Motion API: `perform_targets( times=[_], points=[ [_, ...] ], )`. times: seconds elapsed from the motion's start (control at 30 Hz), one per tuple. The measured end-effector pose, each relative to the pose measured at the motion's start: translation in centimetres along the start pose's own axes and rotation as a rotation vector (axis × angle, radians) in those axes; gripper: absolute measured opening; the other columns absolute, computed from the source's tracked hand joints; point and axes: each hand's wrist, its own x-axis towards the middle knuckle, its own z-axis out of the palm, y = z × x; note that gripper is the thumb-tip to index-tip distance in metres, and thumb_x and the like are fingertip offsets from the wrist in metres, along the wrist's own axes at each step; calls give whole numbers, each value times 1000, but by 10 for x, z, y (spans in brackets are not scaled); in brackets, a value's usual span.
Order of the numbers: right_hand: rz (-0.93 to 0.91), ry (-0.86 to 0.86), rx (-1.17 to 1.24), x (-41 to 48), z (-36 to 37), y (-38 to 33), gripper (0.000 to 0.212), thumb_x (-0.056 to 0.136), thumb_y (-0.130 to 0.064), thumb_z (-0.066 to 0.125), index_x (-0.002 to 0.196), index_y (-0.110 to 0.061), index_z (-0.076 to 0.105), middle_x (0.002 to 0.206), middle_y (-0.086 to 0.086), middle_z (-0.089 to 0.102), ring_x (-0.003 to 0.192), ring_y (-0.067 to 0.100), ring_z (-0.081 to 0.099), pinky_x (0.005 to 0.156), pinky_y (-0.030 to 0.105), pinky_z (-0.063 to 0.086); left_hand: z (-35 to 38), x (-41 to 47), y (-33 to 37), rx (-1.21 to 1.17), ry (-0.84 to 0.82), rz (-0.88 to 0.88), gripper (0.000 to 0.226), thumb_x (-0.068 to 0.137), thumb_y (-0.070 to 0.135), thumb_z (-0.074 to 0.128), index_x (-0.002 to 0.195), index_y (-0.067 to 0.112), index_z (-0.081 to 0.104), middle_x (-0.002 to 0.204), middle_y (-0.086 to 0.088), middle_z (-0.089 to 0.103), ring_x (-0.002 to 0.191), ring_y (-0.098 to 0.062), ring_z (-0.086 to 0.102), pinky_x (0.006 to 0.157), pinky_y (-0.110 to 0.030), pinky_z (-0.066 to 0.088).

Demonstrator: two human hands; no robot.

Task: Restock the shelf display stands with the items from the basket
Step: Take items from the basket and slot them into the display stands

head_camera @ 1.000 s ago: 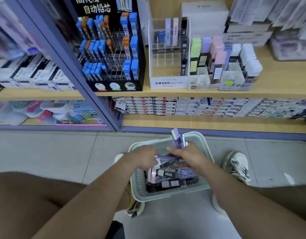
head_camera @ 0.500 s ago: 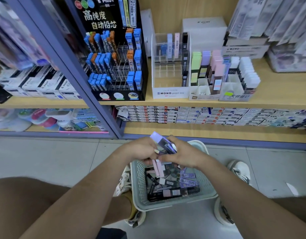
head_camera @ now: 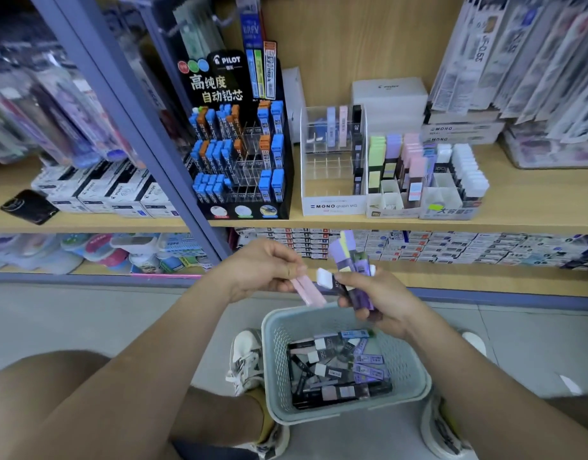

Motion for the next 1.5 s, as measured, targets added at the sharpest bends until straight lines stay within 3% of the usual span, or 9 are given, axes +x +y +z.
perform_targets(
  times=[0.2, 0.4, 0.47, 0.57, 0.67, 0.97, 1.17, 1.27, 1.5],
  points=[
    [-36, -136, -100, -40, 3, -67, 47, 63, -28, 78, 101, -8, 60, 72, 10, 67, 57, 20, 64, 32, 18, 34, -11, -33, 62, 41, 34, 248, 12, 81, -4, 66, 88, 4, 71, 77, -14, 69, 65, -16, 64, 60, -18, 55],
    [-154, -195, -308, -71, -4, -129, 37, 60, -37, 88, 82, -19, 64, 80, 16, 50, 55, 16, 53, 39, 20, 33, 6, -44, 115, 142, 32, 463, 22, 87, -9, 58, 95, 8, 70, 93, -11, 72, 79, -17, 67, 71, -23, 56],
    [-170, -180, -352, -76, -8, -138, 46, 53, -45, 89, 83, -20, 66, 82, 17, 51, 58, 18, 52, 41, 21, 35, 13, -43, 125, 172, 35, 499, 20, 89, -7, 57, 95, 7, 70, 96, -12, 72, 82, -17, 68, 72, -23, 55],
    [-187, -138, -324, -75, -16, -153, 33, 65, -33, 87, 86, -17, 67, 74, 9, 59, 57, 17, 49, 40, 21, 35, 21, -29, 138, 144, 59, 548, 20, 91, -7, 54, 95, 7, 68, 92, -7, 74, 84, -18, 70, 69, -21, 54],
    [-206, -70, -260, -68, -20, -156, 14, 79, -21, 77, 88, -16, 67, 67, 2, 60, 53, 15, 48, 40, 20, 32, 28, -9, 141, 111, 97, 558, 21, 92, -6, 52, 98, 6, 67, 89, -5, 75, 79, -15, 69, 64, -19, 52],
    [-215, 63, -211, -50, -42, -151, 14, 89, -18, 68, 99, -8, 67, 72, 10, 59, 55, 18, 52, 40, 21, 35, 54, 26, 141, 138, 52, 538, 20, 94, 7, 54, 103, 21, 65, 90, 3, 75, 75, -10, 65, 58, -20, 45],
    [-293, 195, -229, -50, -60, -154, 9, 89, -17, 66, 91, -8, 66, 70, 11, 60, 52, 17, 58, 41, 23, 34, 63, 40, 149, -185, 52, 505, 19, 93, 2, 52, 102, 10, 68, 91, -11, 73, 89, -28, 69, 81, -39, 56],
    [-307, 233, -289, -49, -68, -156, 10, 88, -18, 66, 91, -8, 66, 70, 10, 63, 53, 17, 60, 42, 23, 35, 63, 43, 150, -276, 69, 467, 20, 96, 4, 47, 104, 9, 65, 86, -10, 70, 84, -32, 70, 72, -39, 58],
    [-283, 257, -412, -53, -83, -165, 7, 85, -15, 67, 85, -10, 62, 63, 5, 61, 51, 18, 59, 41, 21, 30, 60, 48, 147, -198, 117, 411, 22, 100, 10, 42, 111, 13, 62, 87, -10, 62, 68, -32, 70, 56, -31, 56]
  ],
)
